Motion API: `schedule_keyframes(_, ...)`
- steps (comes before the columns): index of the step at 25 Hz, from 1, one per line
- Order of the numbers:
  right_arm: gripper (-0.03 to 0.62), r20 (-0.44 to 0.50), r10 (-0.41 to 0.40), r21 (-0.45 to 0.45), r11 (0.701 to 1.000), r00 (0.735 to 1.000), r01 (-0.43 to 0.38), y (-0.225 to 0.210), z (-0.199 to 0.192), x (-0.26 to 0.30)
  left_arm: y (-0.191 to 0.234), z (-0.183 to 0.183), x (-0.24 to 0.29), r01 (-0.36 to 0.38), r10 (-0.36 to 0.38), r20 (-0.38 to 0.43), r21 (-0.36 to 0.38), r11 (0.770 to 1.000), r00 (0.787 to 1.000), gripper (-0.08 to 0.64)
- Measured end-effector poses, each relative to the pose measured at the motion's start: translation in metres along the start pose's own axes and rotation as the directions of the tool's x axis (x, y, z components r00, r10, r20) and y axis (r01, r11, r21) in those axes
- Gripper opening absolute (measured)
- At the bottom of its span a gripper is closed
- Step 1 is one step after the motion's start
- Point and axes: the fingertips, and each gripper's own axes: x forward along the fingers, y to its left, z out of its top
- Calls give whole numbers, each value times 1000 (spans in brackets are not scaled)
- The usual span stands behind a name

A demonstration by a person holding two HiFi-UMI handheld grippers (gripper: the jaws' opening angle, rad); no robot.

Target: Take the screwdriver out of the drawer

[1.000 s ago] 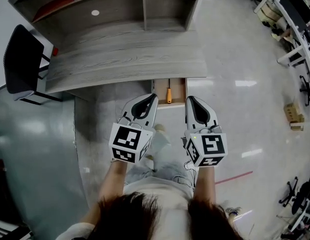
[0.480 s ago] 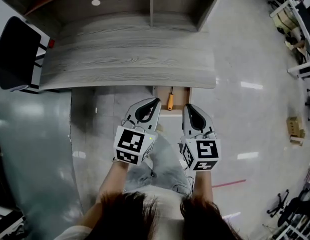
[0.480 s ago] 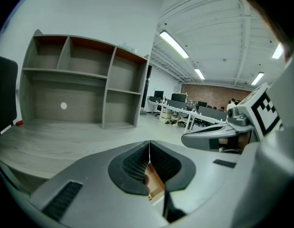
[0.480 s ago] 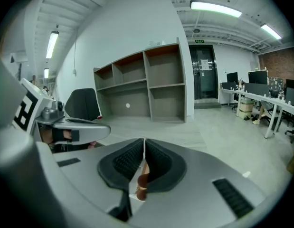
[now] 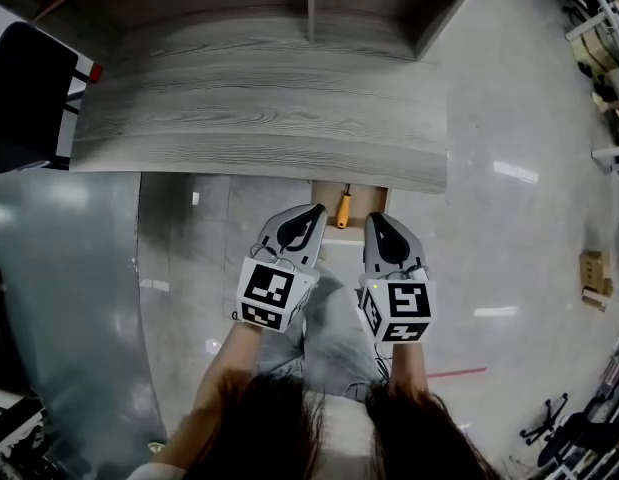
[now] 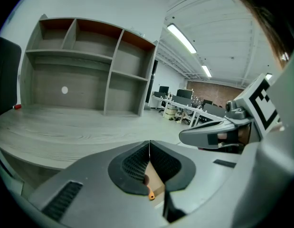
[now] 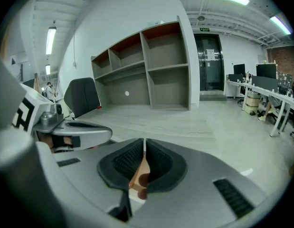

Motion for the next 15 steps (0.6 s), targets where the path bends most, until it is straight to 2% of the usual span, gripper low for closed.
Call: schedule_keyframes(15,31,-139,-26,49,998,990,33,-16,-70,79,40,-85,56,54,-56,-103,-25,998,993,17)
